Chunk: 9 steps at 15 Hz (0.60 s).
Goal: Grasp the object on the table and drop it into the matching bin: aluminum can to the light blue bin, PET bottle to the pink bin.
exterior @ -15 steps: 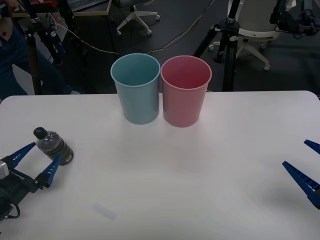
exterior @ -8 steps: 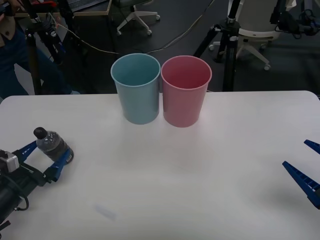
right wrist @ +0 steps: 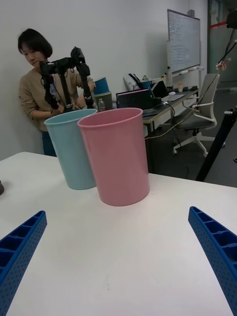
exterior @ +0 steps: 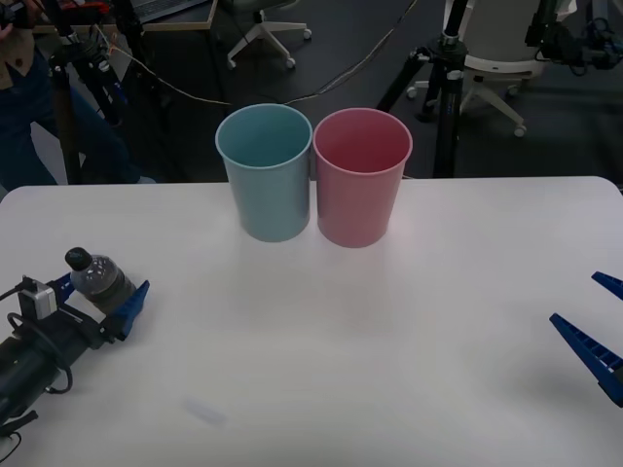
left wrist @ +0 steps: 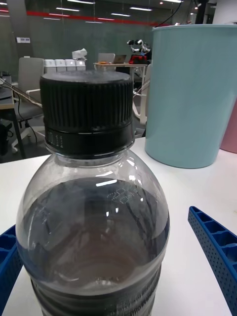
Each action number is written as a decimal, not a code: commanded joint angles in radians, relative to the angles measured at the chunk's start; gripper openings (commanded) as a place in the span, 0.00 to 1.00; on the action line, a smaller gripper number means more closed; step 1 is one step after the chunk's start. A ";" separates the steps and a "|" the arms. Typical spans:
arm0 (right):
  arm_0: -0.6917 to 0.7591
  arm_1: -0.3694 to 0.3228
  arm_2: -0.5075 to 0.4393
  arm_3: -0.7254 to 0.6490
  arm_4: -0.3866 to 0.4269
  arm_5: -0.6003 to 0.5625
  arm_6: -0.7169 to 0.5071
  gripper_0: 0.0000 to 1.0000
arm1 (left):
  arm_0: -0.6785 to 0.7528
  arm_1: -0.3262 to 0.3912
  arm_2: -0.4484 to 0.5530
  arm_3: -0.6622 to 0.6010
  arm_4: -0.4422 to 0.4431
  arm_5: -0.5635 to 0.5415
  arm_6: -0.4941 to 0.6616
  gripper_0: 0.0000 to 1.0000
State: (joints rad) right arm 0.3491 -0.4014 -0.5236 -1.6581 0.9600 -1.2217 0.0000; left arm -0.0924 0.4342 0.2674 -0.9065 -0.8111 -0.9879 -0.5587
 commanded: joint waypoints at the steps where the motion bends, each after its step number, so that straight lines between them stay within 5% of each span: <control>1: 0.000 0.000 0.000 0.000 0.000 0.000 0.000 1.00 | -0.006 0.001 -0.013 0.000 -0.002 0.006 0.003 1.00; 2: 0.000 0.000 0.000 0.000 0.000 0.000 0.000 1.00 | -0.007 0.000 -0.013 0.000 -0.005 0.006 0.003 0.85; 4: 0.000 0.000 0.000 0.000 0.000 0.000 0.000 1.00 | -0.012 0.000 -0.013 0.000 -0.007 0.009 0.011 0.02; 9: 0.000 0.000 0.000 0.000 0.000 0.000 0.000 1.00 | -0.012 0.008 -0.013 0.000 -0.007 0.011 0.031 0.00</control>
State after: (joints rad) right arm 0.3491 -0.4014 -0.5236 -1.6581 0.9600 -1.2217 0.0000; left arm -0.1056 0.4404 0.2546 -0.9064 -0.8189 -0.9773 -0.5292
